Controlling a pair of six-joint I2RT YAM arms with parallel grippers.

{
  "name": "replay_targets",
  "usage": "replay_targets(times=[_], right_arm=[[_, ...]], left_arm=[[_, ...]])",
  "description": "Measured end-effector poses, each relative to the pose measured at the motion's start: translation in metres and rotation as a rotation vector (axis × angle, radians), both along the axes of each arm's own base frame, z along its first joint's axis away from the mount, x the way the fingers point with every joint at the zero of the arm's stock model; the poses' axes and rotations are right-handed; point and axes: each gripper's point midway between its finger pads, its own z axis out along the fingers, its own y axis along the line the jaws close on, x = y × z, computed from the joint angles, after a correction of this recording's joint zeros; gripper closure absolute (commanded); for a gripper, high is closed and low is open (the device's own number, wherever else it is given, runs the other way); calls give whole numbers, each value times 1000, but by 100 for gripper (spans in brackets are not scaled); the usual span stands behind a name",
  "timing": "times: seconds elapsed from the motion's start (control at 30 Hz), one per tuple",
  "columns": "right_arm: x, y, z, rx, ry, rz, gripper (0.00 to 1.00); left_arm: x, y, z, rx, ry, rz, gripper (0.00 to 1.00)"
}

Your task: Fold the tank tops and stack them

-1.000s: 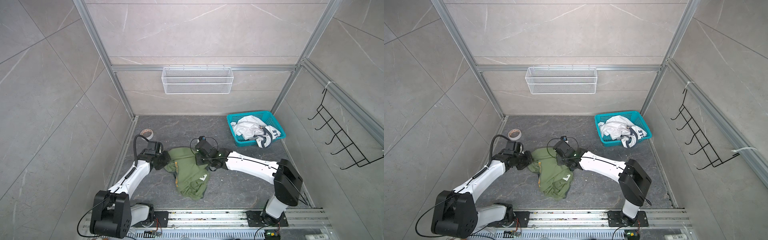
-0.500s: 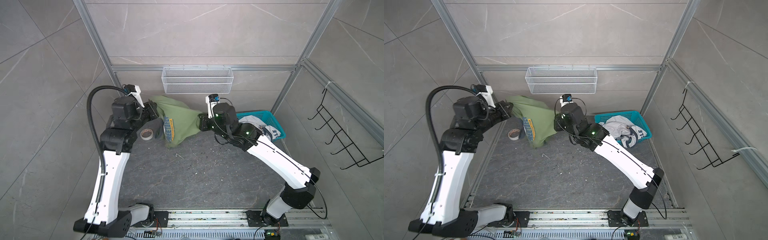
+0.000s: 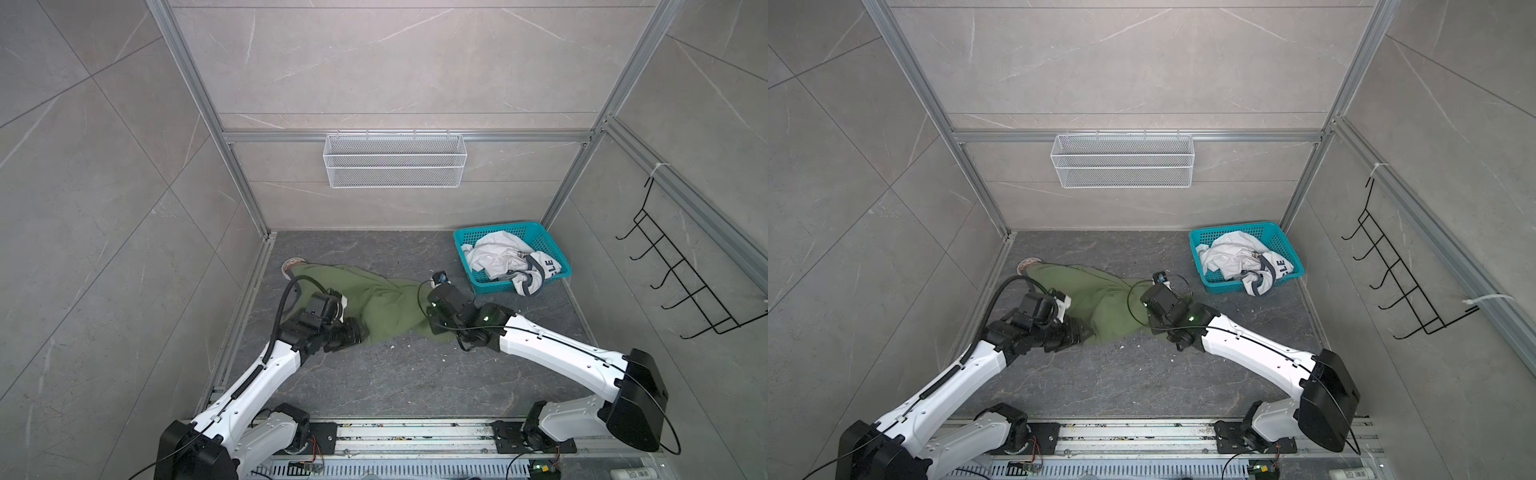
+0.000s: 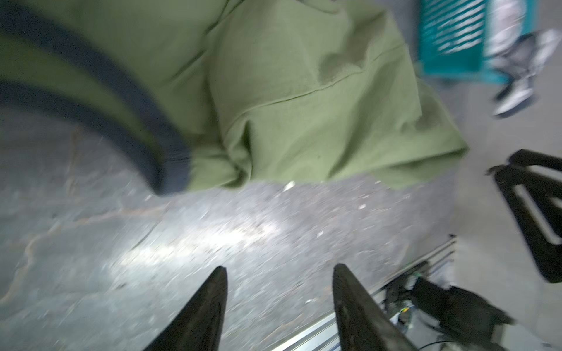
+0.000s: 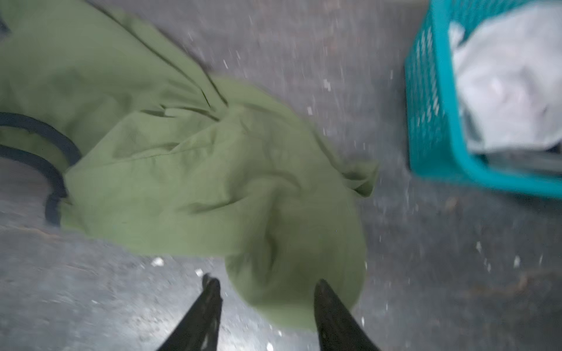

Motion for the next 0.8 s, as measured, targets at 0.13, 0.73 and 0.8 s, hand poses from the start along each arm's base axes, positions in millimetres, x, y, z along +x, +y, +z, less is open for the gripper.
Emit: replay_targets(times=[0.13,0.73,0.8], right_arm=[[-12,-24,-21,-28,51,-65,29],[7,-80,-51,277,216,-372,29],[5,-73,-59,297,250,-356,29]], left_arm=[[4,19,18,54,-70,77,21],[65,15,-46,204,110,132,40],[67,11,-54,199,125,126,43]])
